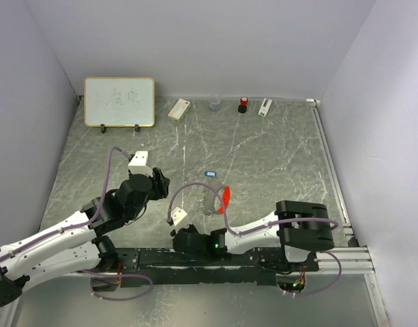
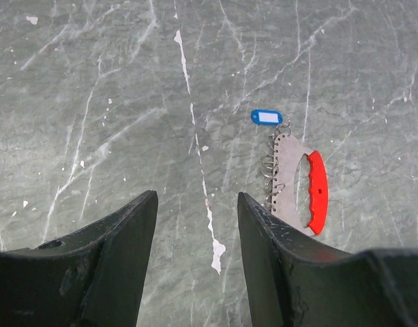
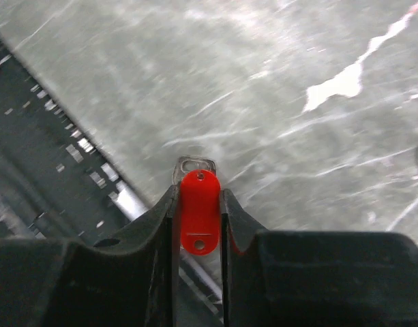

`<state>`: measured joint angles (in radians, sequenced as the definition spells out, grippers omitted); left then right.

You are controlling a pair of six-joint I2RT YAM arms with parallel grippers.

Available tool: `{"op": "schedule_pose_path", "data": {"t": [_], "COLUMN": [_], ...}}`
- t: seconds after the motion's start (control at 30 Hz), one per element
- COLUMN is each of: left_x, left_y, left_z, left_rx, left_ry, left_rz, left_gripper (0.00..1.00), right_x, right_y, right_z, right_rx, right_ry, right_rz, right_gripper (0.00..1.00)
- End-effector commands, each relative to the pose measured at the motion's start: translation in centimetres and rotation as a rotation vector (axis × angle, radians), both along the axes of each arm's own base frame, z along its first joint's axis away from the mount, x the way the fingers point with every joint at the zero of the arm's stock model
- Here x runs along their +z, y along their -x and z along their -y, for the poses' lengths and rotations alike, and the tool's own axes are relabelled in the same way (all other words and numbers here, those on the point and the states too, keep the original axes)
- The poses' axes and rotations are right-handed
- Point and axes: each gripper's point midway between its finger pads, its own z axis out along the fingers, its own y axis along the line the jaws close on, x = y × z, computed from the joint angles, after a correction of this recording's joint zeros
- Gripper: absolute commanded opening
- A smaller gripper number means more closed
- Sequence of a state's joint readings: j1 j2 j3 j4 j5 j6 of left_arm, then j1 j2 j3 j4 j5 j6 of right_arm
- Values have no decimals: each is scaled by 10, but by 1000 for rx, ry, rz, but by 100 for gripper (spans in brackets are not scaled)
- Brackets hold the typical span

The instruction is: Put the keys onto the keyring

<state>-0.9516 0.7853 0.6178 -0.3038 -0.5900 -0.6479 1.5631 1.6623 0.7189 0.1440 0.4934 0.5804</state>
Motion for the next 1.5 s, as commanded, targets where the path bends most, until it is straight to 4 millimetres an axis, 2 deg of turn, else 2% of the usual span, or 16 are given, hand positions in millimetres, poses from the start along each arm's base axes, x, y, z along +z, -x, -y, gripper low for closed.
{"op": "schedule_pose_path", "data": {"t": [0.0, 0.23, 0.27, 0.37, 0.43, 0.5, 0.57, 0.67, 0.7, 0.83, 0.93, 1.2, 1.33, 1.47], "left_x": [1, 12, 13, 15, 14, 12, 10, 7, 6, 3, 1, -25, -29, -33], "left_y": [-4, -13, -14, -15, -17, -17, -16, -12, -10, -7, -9, -17, -17, -17], "left_z": [6, 9, 10, 9, 7, 5, 5, 5, 6, 14, 22, 43, 50, 49], "left_rx": [-17, -1, -4, 0, 13, 16, 7, -16, -24, -76, -101, -131, -146, -140], "left_ry": [-4, 13, 20, 26, 16, 0, -11, 0, 9, 53, 68, -12, 7, 0], "left_rz": [6, 72, 82, 100, 105, 101, 97, 99, 102, 135, 148, 53, 40, 28], "left_gripper": [61, 61, 61, 61, 61, 61, 61, 60, 60, 59, 59, 59, 59, 59], "right_x": [8, 53, 59, 78, 90, 100, 103, 105, 103, 89, 71, 40, 26, 21], "right_y": [-47, -149, -161, -190, -202, -209, -210, -197, -191, -172, -161, -143, -134, -127], "right_z": [8, -8, -11, -19, -19, -11, 1, 25, 35, 77, 98, 114, 110, 108], "right_rx": [-96, -132, -126, -135, -154, -185, -203, -227, -241, -321, -363, -334, -291, -261], "right_ry": [16, -94, -91, -101, -120, -152, -176, -234, -256, -243, -185, -161, -143, -163], "right_rz": [53, 135, 161, 203, 225, 214, 182, 171, 162, 92, 43, 3, -39, -57], "right_gripper": [5, 4, 8, 48, 61, 65, 59, 45, 44, 51, 58, 50, 46, 40]}}
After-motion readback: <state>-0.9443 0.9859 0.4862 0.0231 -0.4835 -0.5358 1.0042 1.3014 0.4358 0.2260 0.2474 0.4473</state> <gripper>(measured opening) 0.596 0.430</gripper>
